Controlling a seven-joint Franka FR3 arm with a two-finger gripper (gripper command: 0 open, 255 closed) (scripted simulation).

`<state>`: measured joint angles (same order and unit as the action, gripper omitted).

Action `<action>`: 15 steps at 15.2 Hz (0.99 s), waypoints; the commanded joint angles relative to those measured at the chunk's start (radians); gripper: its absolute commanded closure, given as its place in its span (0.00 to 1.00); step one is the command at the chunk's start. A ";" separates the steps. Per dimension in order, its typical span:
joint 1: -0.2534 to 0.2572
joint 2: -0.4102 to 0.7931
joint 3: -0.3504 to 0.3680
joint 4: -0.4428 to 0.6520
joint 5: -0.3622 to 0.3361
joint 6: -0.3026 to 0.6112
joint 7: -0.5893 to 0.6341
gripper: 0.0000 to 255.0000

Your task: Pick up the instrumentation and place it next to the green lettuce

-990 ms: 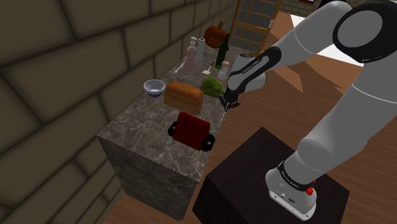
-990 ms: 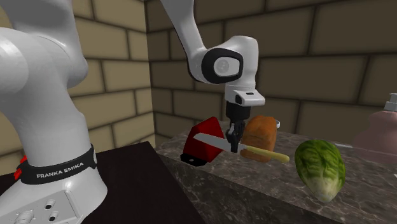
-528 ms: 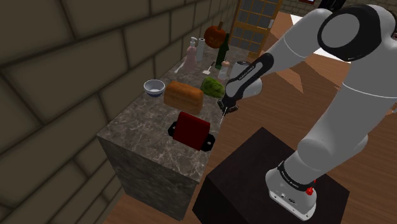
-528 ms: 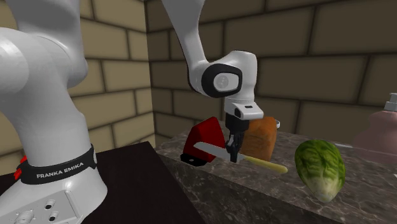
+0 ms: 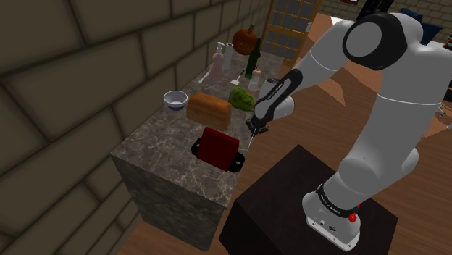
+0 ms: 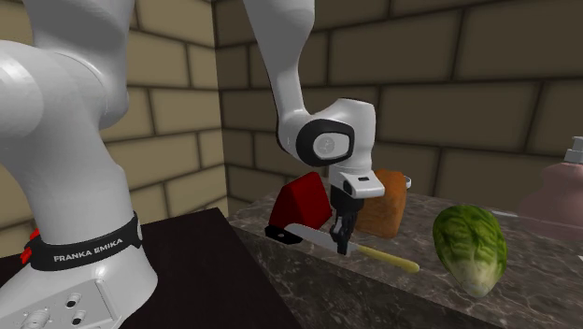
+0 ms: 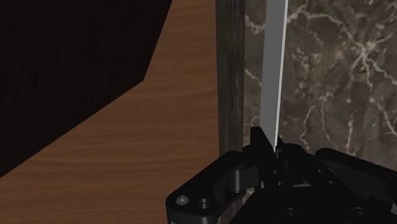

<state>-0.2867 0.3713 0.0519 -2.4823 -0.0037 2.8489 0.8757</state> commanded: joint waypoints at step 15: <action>0.003 0.034 -0.003 0.008 -0.002 0.027 0.002 0.00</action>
<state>-0.2837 0.4055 0.0492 -2.4747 -0.0062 2.8760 0.8779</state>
